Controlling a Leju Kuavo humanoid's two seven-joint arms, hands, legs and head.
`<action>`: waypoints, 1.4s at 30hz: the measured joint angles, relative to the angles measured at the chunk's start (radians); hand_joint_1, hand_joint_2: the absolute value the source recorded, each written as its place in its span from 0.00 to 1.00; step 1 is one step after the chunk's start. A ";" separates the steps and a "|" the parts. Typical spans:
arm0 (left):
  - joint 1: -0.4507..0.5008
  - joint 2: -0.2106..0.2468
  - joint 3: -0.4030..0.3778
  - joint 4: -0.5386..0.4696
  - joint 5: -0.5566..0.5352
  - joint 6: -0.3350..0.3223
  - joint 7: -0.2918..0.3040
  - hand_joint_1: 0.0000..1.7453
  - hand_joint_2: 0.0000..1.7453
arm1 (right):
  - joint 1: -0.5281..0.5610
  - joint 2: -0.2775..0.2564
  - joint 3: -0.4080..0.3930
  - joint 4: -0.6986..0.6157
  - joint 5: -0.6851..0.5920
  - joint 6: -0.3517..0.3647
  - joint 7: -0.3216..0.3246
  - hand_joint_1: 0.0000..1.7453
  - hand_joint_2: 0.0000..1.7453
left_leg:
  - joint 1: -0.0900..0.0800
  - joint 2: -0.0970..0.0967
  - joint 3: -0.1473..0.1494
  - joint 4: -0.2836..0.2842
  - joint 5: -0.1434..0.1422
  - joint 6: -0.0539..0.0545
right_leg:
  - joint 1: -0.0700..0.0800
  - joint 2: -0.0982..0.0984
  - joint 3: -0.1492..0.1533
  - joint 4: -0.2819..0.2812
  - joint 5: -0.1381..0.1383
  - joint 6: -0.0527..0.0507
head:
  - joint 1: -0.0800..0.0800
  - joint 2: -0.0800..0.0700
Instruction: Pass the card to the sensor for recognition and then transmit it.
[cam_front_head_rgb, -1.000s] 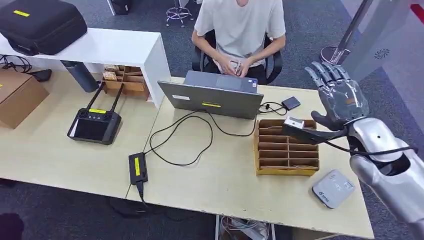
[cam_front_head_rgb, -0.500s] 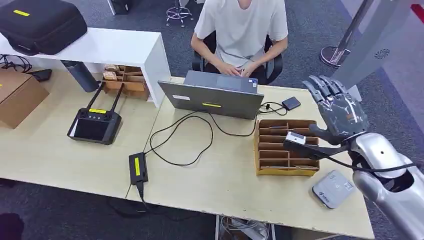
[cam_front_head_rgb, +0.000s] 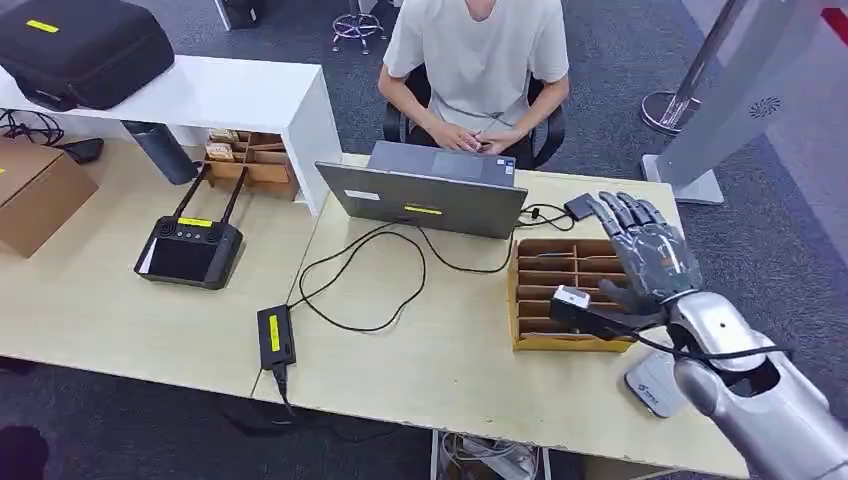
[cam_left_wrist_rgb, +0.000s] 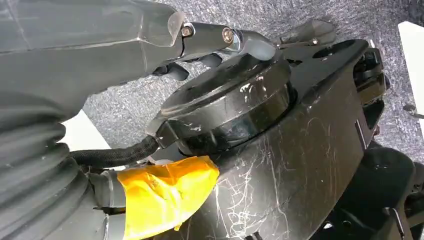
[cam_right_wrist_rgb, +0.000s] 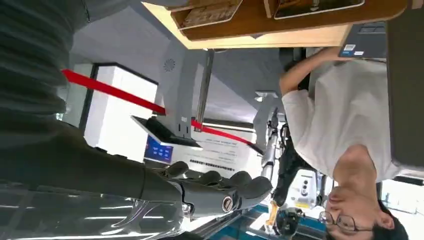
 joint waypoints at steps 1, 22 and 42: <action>0.000 0.000 0.000 -0.003 0.000 0.002 0.000 0.00 1.00 | 0.003 0.006 -0.001 0.010 0.001 -0.007 0.001 0.00 1.00 | 0.000 0.000 0.000 0.000 0.000 0.000 | 0.000 0.000 0.000 0.000 0.000 0.000 | 0.000 0.000; -0.012 0.005 -0.021 -0.010 -0.008 -0.001 0.012 0.00 1.00 | -0.025 0.088 -0.021 0.215 0.055 -0.032 -0.007 0.00 1.00 | 0.000 0.000 0.000 0.000 0.000 0.000 | 0.000 0.000 0.000 0.000 0.000 0.000 | 0.000 0.000; -0.035 -0.014 -0.027 0.085 -0.043 -0.117 0.015 0.00 1.00 | -0.148 0.147 -0.011 0.366 0.085 -0.001 -0.006 0.00 1.00 | 0.000 0.000 0.000 0.000 0.000 0.000 | 0.000 0.000 0.000 0.001 0.000 0.000 | 0.000 0.000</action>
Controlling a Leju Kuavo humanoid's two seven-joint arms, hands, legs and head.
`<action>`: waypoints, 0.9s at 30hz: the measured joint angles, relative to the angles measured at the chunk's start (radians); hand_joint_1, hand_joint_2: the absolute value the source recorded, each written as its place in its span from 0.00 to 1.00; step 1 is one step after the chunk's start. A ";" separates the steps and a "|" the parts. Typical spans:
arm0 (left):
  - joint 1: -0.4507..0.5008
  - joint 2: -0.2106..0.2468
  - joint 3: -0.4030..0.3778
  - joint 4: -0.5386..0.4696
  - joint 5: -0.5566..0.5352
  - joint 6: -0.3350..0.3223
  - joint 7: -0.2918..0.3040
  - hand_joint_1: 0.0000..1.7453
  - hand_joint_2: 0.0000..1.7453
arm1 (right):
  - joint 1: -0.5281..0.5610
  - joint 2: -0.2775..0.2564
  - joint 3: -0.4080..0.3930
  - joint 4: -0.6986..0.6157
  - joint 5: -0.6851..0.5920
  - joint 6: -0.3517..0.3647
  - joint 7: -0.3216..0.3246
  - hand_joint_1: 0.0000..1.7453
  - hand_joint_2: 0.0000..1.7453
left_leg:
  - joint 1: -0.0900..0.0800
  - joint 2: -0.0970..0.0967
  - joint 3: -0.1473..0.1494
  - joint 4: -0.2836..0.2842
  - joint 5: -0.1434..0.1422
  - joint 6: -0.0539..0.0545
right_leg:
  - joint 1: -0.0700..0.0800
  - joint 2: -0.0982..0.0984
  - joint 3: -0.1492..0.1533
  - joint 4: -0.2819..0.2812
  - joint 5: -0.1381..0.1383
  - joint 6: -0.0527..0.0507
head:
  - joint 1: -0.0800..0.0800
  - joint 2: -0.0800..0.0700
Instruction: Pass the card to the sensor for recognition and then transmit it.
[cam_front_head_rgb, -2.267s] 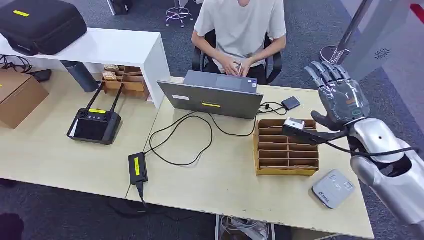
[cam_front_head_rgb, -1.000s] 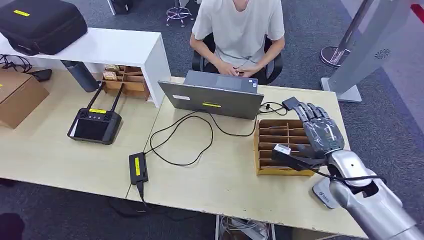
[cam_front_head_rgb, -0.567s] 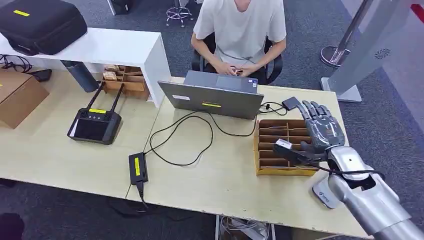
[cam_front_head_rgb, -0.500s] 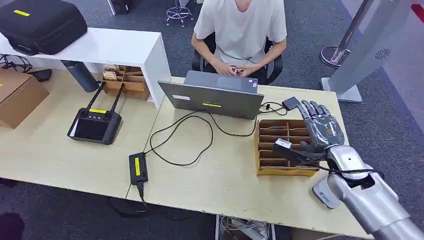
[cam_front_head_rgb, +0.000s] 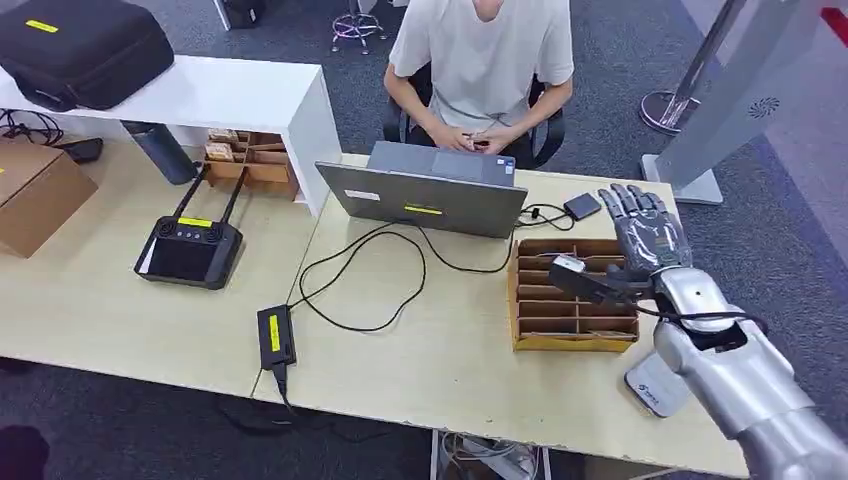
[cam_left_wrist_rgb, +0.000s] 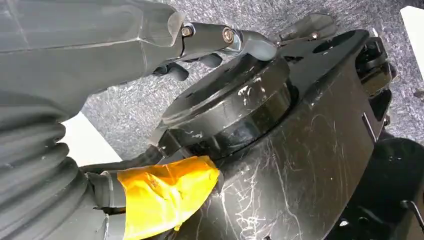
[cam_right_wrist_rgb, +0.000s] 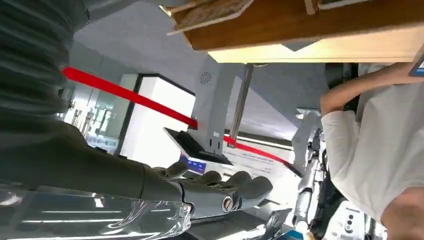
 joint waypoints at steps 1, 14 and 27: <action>-0.002 -0.004 0.000 0.008 -0.002 -0.003 0.003 0.00 1.00 | -0.013 0.003 0.004 0.006 0.000 0.008 0.000 0.00 1.00 | 0.000 0.000 0.000 0.000 0.000 0.000 | 0.000 0.000 0.000 0.000 0.000 0.000 | 0.000 0.000; -0.008 -0.039 0.002 0.083 -0.019 -0.038 0.002 0.00 1.00 | -0.078 0.020 0.056 0.049 -0.058 0.127 -0.017 0.00 1.00 | 0.000 -0.001 0.000 0.000 0.000 0.000 | 0.000 -0.001 0.000 0.000 0.000 0.000 | 0.000 0.000; -0.008 -0.053 0.007 0.114 -0.022 -0.048 0.003 0.00 1.00 | -0.134 0.019 0.117 0.044 -0.151 0.276 -0.006 0.00 1.00 | 0.000 0.000 0.000 0.000 0.000 0.000 | 0.000 0.000 0.000 0.000 0.000 0.000 | 0.000 0.000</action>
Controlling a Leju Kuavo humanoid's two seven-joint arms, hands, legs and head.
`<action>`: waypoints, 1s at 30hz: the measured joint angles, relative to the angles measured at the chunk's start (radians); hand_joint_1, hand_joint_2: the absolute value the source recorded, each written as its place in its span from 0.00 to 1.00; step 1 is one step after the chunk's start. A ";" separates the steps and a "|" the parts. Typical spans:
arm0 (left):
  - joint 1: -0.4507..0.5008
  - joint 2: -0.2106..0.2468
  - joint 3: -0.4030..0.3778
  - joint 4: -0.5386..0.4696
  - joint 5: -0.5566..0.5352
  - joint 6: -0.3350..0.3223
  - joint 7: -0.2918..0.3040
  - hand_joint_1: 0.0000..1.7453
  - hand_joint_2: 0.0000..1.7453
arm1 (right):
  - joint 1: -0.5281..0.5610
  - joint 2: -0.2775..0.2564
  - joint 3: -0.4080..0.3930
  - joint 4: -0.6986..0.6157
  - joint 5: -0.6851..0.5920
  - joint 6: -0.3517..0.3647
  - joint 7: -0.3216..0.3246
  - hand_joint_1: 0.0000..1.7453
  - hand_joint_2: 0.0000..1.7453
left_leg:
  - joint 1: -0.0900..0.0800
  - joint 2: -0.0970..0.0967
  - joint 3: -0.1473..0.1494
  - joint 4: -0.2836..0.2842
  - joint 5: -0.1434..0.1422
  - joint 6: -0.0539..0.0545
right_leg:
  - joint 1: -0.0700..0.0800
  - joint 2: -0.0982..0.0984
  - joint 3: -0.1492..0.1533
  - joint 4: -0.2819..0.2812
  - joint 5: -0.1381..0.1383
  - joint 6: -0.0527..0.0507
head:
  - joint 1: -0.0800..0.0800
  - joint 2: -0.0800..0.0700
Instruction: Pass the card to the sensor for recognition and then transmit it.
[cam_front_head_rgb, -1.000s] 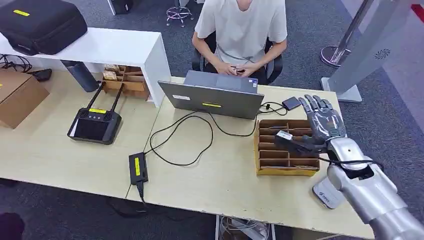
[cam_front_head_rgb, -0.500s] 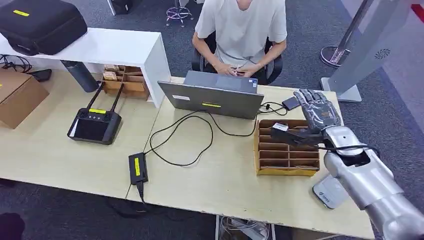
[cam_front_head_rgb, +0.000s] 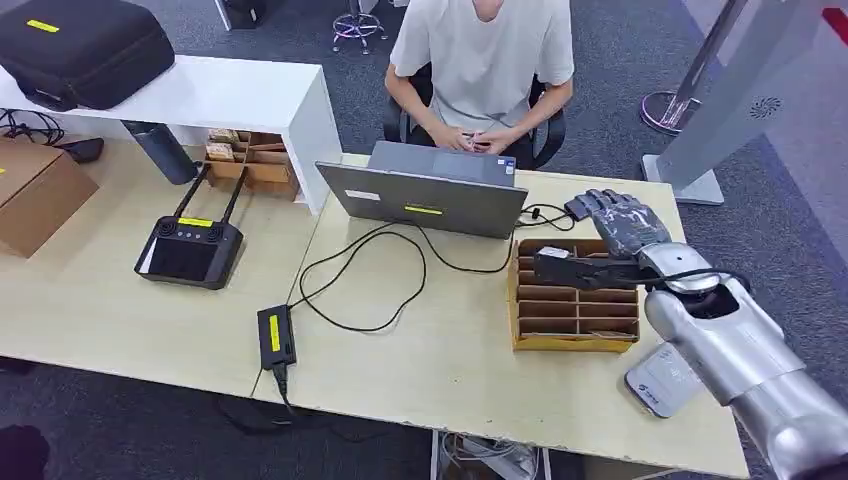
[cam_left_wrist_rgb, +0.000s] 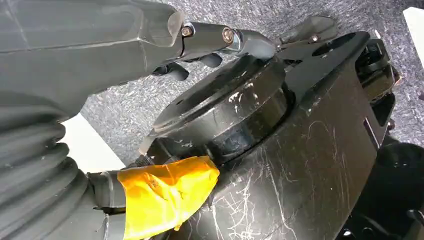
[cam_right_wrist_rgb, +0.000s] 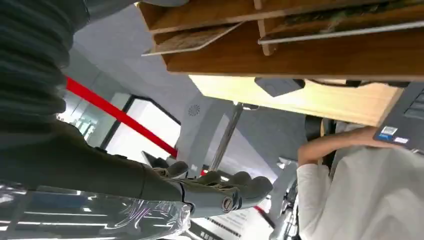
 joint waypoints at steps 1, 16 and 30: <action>0.000 -0.001 0.000 0.002 0.000 -0.001 0.000 0.00 1.00 | -0.003 0.000 0.003 -0.001 -0.006 0.004 0.000 0.00 1.00 | 0.000 0.000 0.000 0.000 0.000 0.000 | 0.000 0.000 0.000 0.000 0.000 0.000 | 0.000 0.000; 0.004 -0.002 0.006 0.007 0.000 -0.002 0.002 0.00 1.00 | -0.018 -0.008 0.040 -0.004 -0.045 -0.016 0.013 0.00 1.00 | 0.000 0.000 0.000 0.000 0.000 0.000 | 0.000 0.000 0.000 0.000 0.000 0.000 | 0.000 0.000; 0.009 0.003 0.008 -0.008 0.003 0.020 0.006 0.00 1.00 | 0.010 -0.037 0.046 0.024 -0.053 -0.052 0.027 0.00 1.00 | 0.000 0.001 0.000 0.000 0.000 0.000 | 0.000 0.000 0.000 0.000 0.000 0.000 | 0.000 0.000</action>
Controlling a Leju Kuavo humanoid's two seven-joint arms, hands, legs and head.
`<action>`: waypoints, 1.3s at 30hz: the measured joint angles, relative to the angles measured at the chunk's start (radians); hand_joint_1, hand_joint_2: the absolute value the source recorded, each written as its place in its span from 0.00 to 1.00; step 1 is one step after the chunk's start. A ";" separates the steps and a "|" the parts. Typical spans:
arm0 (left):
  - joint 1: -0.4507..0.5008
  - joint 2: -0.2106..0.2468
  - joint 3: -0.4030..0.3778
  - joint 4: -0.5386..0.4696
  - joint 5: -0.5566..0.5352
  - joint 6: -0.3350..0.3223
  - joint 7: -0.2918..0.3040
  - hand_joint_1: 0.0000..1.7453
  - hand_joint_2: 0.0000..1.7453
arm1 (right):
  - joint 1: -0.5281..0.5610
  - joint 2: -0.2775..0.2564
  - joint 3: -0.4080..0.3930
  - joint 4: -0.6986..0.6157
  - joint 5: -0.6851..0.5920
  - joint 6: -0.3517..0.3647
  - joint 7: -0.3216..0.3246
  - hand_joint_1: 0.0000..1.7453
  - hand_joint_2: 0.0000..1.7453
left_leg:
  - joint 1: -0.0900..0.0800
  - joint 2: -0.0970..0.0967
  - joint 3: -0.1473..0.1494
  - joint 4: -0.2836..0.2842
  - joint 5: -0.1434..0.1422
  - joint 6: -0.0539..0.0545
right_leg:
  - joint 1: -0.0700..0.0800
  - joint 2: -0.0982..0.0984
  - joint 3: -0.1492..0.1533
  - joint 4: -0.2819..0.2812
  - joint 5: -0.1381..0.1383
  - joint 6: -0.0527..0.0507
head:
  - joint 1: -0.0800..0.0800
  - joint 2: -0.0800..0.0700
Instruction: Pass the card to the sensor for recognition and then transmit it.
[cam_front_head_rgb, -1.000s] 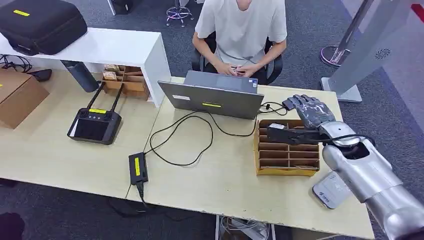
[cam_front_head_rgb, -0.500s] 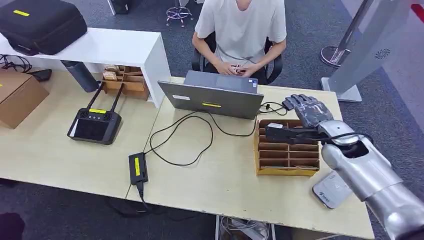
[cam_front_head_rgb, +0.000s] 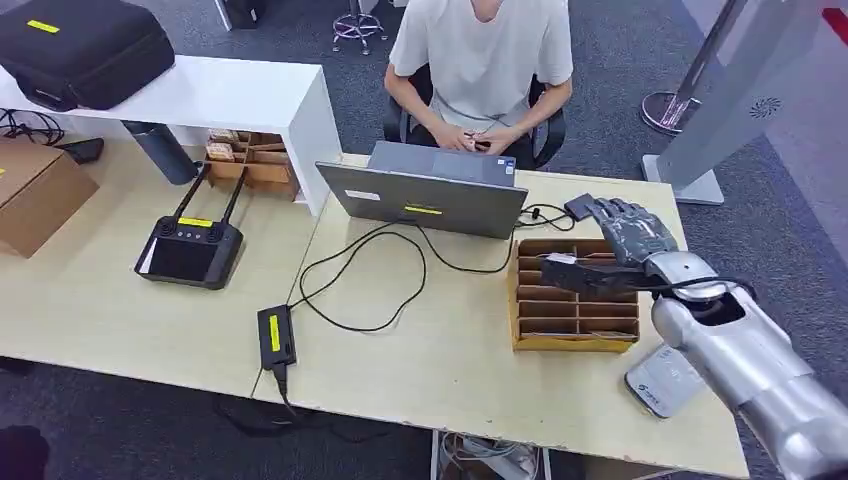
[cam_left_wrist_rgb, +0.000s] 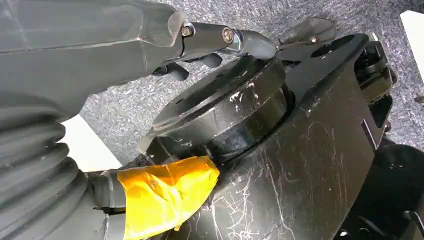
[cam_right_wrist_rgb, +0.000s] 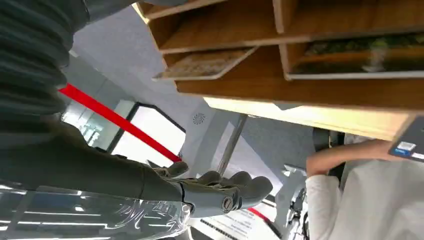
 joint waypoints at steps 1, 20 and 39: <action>0.000 0.002 0.000 -0.004 0.000 0.002 0.000 0.00 1.00 | 0.002 -0.002 0.000 0.002 0.000 -0.002 0.000 0.00 1.00 | 0.000 0.000 0.000 0.000 0.000 0.000 | 0.000 0.000 0.000 0.000 0.000 0.000 | 0.000 0.000; 0.007 0.019 0.000 -0.037 0.004 0.016 -0.003 0.00 1.00 | 0.026 -0.012 -0.018 0.017 0.000 -0.036 -0.017 1.00 1.00 | 0.000 0.000 0.000 0.000 0.000 0.000 | 0.000 0.000 0.000 0.000 0.000 0.000 | -0.001 0.000; 0.012 0.013 0.000 -0.055 -0.003 0.095 -0.023 0.00 1.00 | 0.045 -0.013 -0.042 0.010 0.007 -0.036 -0.005 0.96 1.00 | 0.000 0.000 0.000 0.000 0.000 0.000 | 0.000 0.000 0.000 0.000 0.000 0.000 | 0.000 0.000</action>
